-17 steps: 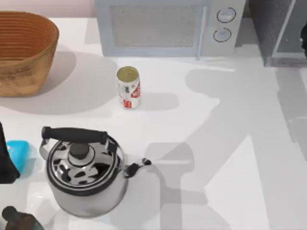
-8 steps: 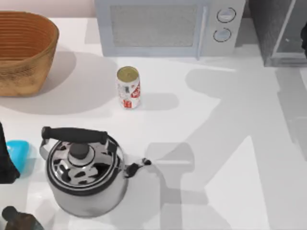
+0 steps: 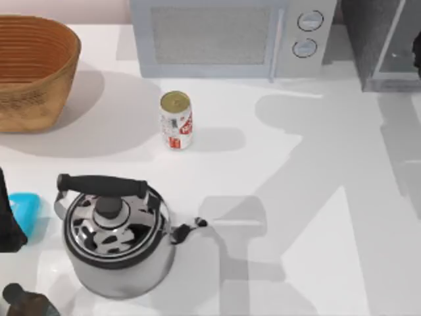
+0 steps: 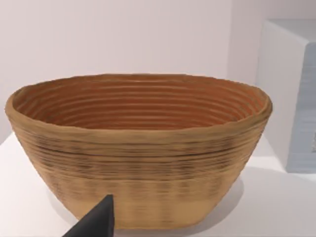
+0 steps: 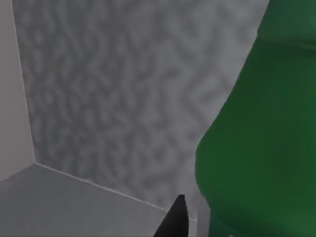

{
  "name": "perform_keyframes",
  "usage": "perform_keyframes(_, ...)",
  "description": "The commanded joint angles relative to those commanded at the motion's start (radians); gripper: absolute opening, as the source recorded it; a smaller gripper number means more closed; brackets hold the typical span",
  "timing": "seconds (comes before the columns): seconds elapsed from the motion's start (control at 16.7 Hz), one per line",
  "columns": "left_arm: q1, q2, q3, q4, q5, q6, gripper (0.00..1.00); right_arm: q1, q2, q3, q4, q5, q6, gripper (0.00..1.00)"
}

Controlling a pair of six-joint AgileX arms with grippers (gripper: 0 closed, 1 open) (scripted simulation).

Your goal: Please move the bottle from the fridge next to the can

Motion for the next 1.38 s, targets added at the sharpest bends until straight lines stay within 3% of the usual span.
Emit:
perform_keyframes(0.96, 0.0, 0.0, 0.0, 0.0, 0.0, 0.0, 1.0, 0.004, -0.103, 0.028, -0.135, -0.001, 0.006, 0.0)
perform_keyframes(1.38, 0.0, 0.0, 0.0, 0.0, 0.0, 0.0, 1.0, 0.008, -0.235, -0.206, -0.042, 0.002, 0.008, 0.0)
